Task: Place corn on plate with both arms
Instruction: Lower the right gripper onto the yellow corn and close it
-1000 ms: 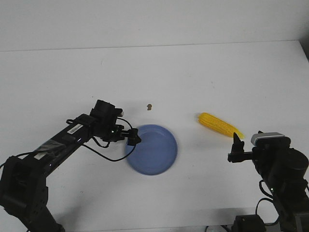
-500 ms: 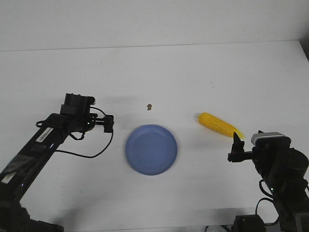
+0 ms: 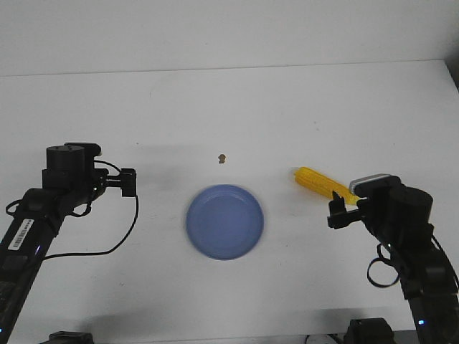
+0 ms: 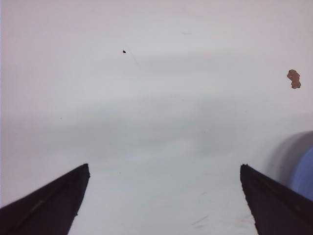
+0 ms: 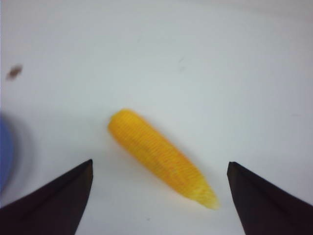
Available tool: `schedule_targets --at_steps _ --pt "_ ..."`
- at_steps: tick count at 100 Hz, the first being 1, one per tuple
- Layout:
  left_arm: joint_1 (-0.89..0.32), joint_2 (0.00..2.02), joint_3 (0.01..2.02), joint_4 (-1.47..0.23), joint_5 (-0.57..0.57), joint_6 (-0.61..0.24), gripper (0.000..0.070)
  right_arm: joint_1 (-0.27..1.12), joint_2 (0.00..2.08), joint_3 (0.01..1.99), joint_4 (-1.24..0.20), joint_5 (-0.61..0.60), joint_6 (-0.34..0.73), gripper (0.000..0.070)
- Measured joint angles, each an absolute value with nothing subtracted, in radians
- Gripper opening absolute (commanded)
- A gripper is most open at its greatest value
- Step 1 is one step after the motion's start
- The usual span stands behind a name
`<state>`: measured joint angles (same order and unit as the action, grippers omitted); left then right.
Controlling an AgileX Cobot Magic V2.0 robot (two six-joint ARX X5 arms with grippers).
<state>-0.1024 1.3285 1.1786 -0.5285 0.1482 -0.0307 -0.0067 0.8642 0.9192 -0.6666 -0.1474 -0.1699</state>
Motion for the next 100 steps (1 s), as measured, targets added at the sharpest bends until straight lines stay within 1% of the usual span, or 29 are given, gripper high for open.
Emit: schedule_targets --at_steps 8,19,25,32,38,47,68,100 --pt "-0.102 1.328 1.178 -0.527 0.148 -0.02 0.063 -0.003 0.947 0.951 -0.685 -0.181 -0.244 0.0583" --pt "-0.102 1.328 1.179 -0.524 0.148 -0.014 0.063 0.02 1.066 1.026 -0.728 -0.176 -0.346 0.0585" --pt "-0.102 1.328 1.179 -0.524 0.148 -0.013 0.063 0.031 1.14 1.078 -0.774 -0.15 -0.39 0.0586" --pt "-0.102 1.328 1.179 -0.524 0.148 -0.012 0.063 0.039 1.232 1.14 -0.841 -0.13 -0.426 0.0596" --pt "-0.102 1.328 1.178 -0.524 0.148 -0.012 0.063 0.039 1.311 1.186 -0.893 -0.137 -0.449 0.0599" --pt "-0.102 1.328 1.179 -0.524 0.148 -0.012 0.063 0.039 1.415 1.231 -0.93 -0.138 -0.471 0.0602" --pt "-0.102 1.328 1.179 -0.524 0.149 -0.013 0.063 0.039 1.566 1.264 -0.915 -0.138 -0.523 0.062" --pt "-0.102 1.328 1.179 -0.524 0.149 -0.012 0.063 0.03 1.586 1.267 -0.81 -0.124 -0.589 0.062"
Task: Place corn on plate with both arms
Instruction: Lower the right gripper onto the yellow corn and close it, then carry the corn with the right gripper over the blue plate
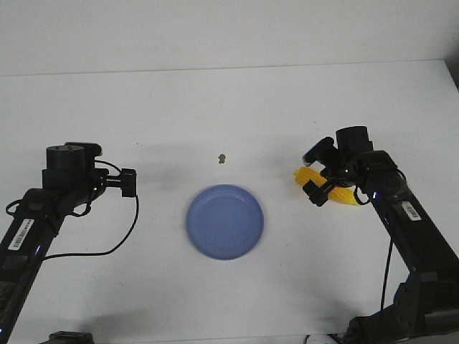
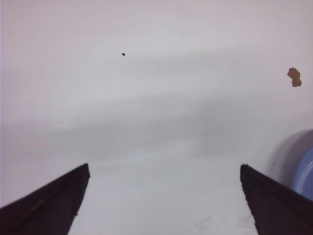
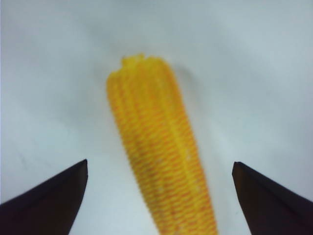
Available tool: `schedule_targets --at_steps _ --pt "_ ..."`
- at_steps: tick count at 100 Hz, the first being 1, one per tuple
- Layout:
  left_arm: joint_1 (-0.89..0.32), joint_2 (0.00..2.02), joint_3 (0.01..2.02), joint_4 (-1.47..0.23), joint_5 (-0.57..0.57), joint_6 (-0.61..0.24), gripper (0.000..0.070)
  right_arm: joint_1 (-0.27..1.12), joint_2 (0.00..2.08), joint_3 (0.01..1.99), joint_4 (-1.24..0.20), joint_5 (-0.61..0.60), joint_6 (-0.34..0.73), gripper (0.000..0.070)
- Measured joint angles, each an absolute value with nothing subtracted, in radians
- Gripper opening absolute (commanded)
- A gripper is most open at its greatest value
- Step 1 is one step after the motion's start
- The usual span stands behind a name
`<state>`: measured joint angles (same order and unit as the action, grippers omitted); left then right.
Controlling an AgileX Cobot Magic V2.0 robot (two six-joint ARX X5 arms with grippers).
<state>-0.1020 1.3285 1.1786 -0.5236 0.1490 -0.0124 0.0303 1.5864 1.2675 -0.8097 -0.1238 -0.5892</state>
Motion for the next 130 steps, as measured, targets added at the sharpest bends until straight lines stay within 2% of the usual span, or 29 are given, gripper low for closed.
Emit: schedule_targets --at_steps 21,39,80,86,95,103,109,120,130 --pt "-0.102 1.328 1.179 -0.524 0.149 -0.012 0.063 0.016 1.62 1.272 -0.797 -0.133 -0.606 0.062" --pt "-0.102 1.328 1.179 -0.524 0.149 -0.013 0.063 -0.005 1.647 1.272 -0.791 -0.203 -0.606 0.0619" --pt "-0.102 1.328 1.179 -0.524 0.149 -0.013 0.063 -0.014 1.736 1.273 -0.791 -0.253 -0.601 0.0614" --pt "-0.102 1.328 1.179 -0.525 0.149 -0.013 0.063 -0.014 1.737 1.273 -0.789 -0.254 -0.598 0.0576" --pt "-0.102 1.328 1.179 -0.525 0.149 -0.013 0.063 -0.014 1.738 1.273 -0.789 -0.255 -0.593 0.0453" --pt "-0.102 1.328 1.178 -0.525 0.149 -0.013 0.063 -0.015 1.739 1.273 -0.788 -0.255 -0.583 0.0371" --pt "-0.102 1.328 1.179 -0.525 0.149 -0.013 0.063 -0.015 1.739 1.273 -0.791 -0.257 -0.576 0.0334" --pt "-0.102 1.328 1.178 -0.525 0.149 -0.013 0.063 -0.016 1.739 1.273 -0.792 -0.259 -0.556 0.0314" --pt "-0.102 1.328 1.179 -0.527 0.149 -0.013 0.063 -0.016 1.739 1.273 -0.796 -0.275 -0.534 0.0237"
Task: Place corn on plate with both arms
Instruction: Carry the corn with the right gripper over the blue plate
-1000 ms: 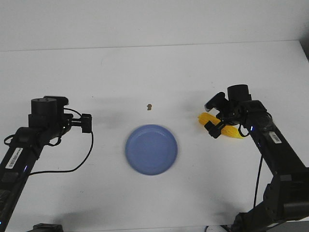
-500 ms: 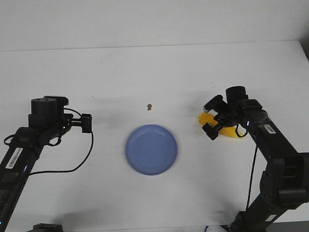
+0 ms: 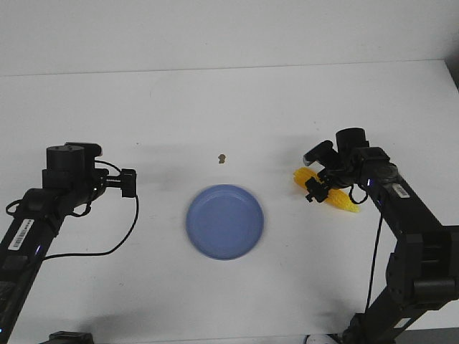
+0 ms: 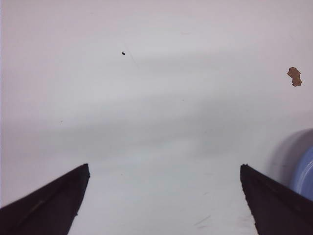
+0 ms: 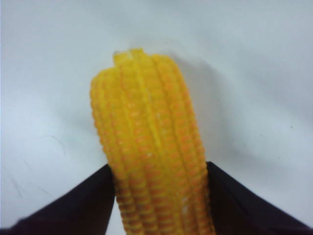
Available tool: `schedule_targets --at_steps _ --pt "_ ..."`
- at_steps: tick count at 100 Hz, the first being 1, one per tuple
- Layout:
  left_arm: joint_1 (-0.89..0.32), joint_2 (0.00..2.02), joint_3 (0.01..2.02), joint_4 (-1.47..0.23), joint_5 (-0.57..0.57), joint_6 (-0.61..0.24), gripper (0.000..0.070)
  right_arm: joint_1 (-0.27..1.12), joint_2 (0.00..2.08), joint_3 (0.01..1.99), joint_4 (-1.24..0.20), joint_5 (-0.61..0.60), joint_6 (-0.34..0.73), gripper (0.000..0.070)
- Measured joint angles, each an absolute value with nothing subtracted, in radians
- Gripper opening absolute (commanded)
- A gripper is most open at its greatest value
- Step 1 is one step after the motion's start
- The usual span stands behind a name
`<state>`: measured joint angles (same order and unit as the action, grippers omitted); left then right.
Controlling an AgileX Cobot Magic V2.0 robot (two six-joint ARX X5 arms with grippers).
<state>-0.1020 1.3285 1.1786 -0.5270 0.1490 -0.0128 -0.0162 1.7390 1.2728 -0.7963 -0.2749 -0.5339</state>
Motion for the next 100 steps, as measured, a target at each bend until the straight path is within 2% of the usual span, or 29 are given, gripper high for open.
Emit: schedule_targets --at_steps 8,29,51,64,77,87,100 --pt "-0.102 1.328 1.179 -0.527 0.149 -0.013 0.063 -0.012 1.738 1.273 -0.808 -0.31 -0.524 0.0193" --pt "-0.102 1.328 1.179 -0.527 0.149 -0.013 0.063 0.027 1.664 1.273 -0.822 -0.357 -0.492 0.0193" --pt "-0.102 1.328 1.179 -0.529 0.149 -0.013 0.063 0.125 1.53 1.273 -0.837 -0.487 -0.429 0.0193" --pt "-0.102 1.328 1.178 -0.532 0.149 -0.013 0.063 0.234 1.502 1.274 -0.837 -0.479 -0.395 0.0193" --pt "-0.102 1.328 1.179 -0.532 0.149 -0.013 0.063 0.348 1.507 1.274 -0.835 -0.39 -0.365 0.0194" --pt "-0.102 1.328 1.179 -0.532 0.149 -0.013 0.063 0.432 1.523 1.274 -0.79 -0.339 -0.326 0.0194" --pt "-0.102 1.328 1.178 -0.532 0.149 -0.013 0.063 0.519 1.555 1.274 -0.693 -0.336 -0.253 0.0194"
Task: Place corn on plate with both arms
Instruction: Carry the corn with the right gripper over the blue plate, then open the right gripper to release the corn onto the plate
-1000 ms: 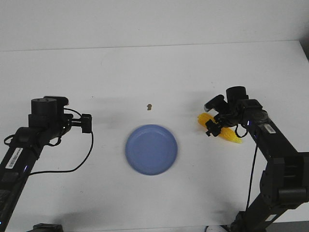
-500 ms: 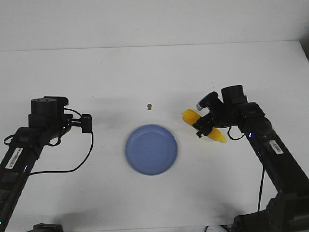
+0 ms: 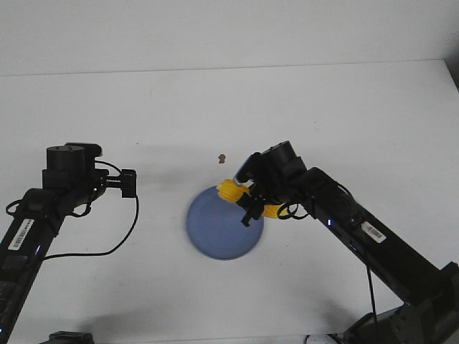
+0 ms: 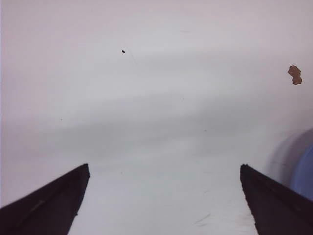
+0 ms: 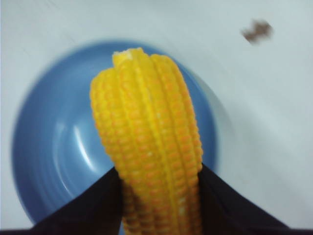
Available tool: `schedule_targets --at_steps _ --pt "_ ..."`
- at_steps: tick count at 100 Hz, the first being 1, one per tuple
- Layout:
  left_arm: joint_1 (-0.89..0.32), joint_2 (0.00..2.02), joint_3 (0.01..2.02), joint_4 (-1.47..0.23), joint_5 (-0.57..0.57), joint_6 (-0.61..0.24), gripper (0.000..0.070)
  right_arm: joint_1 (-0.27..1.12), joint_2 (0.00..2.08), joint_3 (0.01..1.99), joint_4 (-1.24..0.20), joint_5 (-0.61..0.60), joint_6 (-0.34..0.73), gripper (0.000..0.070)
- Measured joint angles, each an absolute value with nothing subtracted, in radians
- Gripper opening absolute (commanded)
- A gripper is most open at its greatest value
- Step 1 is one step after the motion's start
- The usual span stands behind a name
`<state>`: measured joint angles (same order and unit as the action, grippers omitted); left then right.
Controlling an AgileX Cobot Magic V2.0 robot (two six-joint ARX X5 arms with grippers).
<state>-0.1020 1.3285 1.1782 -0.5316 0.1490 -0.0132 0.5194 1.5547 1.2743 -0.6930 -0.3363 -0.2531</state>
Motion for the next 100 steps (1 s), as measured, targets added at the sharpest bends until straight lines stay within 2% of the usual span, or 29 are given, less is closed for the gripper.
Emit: schedule_targets --at_steps 17,36,41,52,57,100 --pt "-0.102 1.328 1.179 -0.532 0.149 -0.013 0.063 0.594 1.586 1.274 -0.596 -0.336 -0.184 0.0196" --pt "-0.102 1.328 1.179 -0.538 0.149 -0.013 0.063 0.608 1.657 1.274 -0.631 -0.284 -0.147 0.0235" --pt "-0.102 1.328 1.179 -0.542 0.149 -0.013 0.063 0.608 1.671 1.273 -0.649 -0.284 -0.142 0.0295" --pt "-0.102 1.328 1.178 -0.548 0.149 -0.013 0.063 0.608 1.676 1.273 -0.661 -0.283 -0.137 0.0509" --pt "-0.102 1.328 1.179 -0.548 0.149 -0.013 0.063 0.609 1.676 1.273 -0.659 -0.284 -0.132 0.0557" --pt "-0.102 1.328 1.178 -0.55 0.149 -0.013 0.063 0.603 1.676 1.273 -0.645 -0.284 -0.122 0.0603"
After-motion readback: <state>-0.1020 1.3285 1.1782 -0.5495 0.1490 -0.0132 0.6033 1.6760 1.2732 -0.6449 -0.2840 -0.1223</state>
